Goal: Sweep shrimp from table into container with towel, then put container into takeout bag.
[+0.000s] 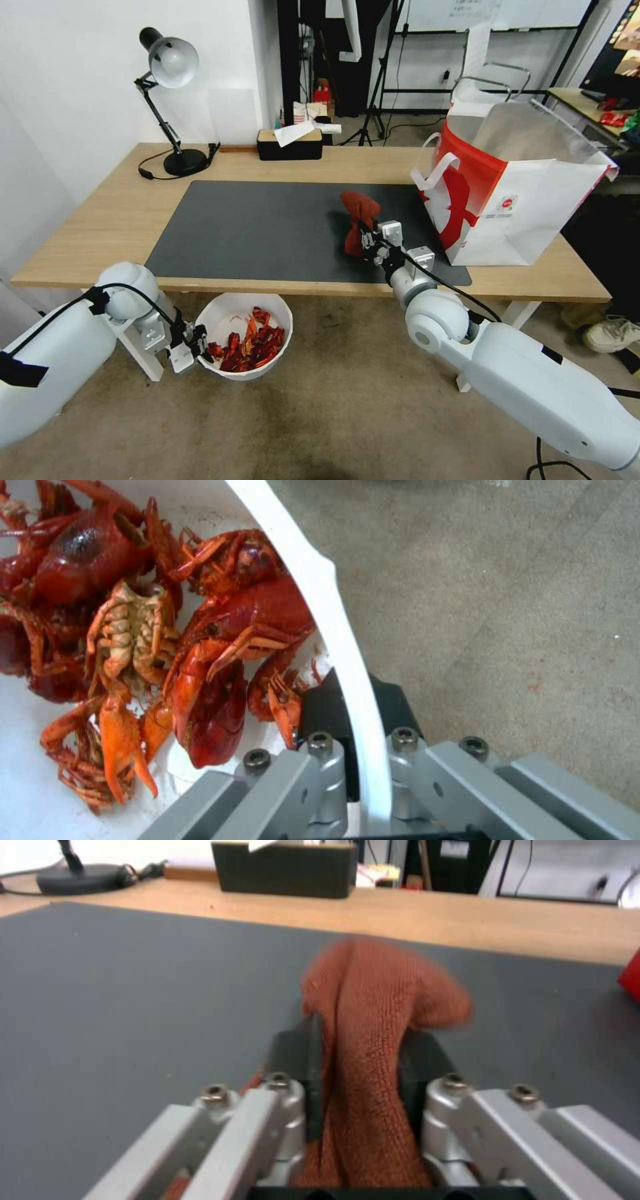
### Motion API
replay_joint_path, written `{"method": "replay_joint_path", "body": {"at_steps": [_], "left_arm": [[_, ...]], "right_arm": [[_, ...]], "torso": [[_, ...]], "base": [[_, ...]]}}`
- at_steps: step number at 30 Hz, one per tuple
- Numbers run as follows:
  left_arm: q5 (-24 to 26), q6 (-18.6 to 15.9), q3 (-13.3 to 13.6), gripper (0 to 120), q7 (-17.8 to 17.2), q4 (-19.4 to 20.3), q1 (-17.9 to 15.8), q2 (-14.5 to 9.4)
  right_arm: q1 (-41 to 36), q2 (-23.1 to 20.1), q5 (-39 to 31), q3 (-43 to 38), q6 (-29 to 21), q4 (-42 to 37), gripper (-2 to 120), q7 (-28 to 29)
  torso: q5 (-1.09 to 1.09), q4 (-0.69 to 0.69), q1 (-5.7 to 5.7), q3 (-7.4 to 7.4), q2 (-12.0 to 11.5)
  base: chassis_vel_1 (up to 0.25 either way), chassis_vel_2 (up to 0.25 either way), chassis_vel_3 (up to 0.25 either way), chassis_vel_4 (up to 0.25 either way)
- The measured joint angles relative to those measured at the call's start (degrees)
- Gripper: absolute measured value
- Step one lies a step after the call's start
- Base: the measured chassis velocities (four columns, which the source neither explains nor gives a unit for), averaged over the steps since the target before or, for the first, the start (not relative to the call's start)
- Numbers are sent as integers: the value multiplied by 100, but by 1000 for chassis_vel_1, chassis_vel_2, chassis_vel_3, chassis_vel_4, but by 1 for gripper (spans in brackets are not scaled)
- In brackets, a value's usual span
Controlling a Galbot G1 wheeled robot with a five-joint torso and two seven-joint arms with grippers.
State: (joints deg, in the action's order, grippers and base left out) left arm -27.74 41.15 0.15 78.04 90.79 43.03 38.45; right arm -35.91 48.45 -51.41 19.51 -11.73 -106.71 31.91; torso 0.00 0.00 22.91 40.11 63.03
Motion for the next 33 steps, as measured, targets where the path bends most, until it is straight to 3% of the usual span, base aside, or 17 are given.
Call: {"method": "replay_joint_path", "body": {"at_steps": [10,18,22,24,27,29,31,33], "left_arm": [[-9,-32,-31,0,3,4,18,-22],[-10,-34,-49,0,4,19,56,-16],[-11,-34,-81,0,6,37,91,-15],[-13,-33,-101,0,9,49,111,-14],[-13,-33,-108,0,10,62,119,-12],[-14,-33,-124,0,12,85,134,-16],[-14,-34,-130,0,13,90,138,-18],[-14,-33,-154,0,13,103,154,-23]], "right_arm": [[118,-56,-158,23,-340,-129,66,510],[-59,-65,-93,-69,-180,-225,92,490],[-420,-198,338,-274,423,-396,100,216],[-811,-278,970,-517,1260,-516,100,-129],[-1116,-281,1232,-753,1556,-656,100,-204],[-1845,-230,1570,-1236,1953,-907,100,-252],[-2107,-205,1721,-1414,2084,-963,100,-285],[-3001,-84,2161,-1886,2473,-1082,100,-473]], "torso": [[0,0,0,0,0],[0,1,0,0,0],[-2,1,0,0,0],[1,0,0,0,0],[-1,2,0,0,0],[1,0,0,-1,0],[-2,1,0,-1,0],[2,0,0,-1,0]], "base": [[0,0,0,0],[0,0,0,0],[0,0,0,0],[0,0,0,0],[0,0,0,0],[0,0,0,0],[0,0,0,0],[0,0,0,0]]}}
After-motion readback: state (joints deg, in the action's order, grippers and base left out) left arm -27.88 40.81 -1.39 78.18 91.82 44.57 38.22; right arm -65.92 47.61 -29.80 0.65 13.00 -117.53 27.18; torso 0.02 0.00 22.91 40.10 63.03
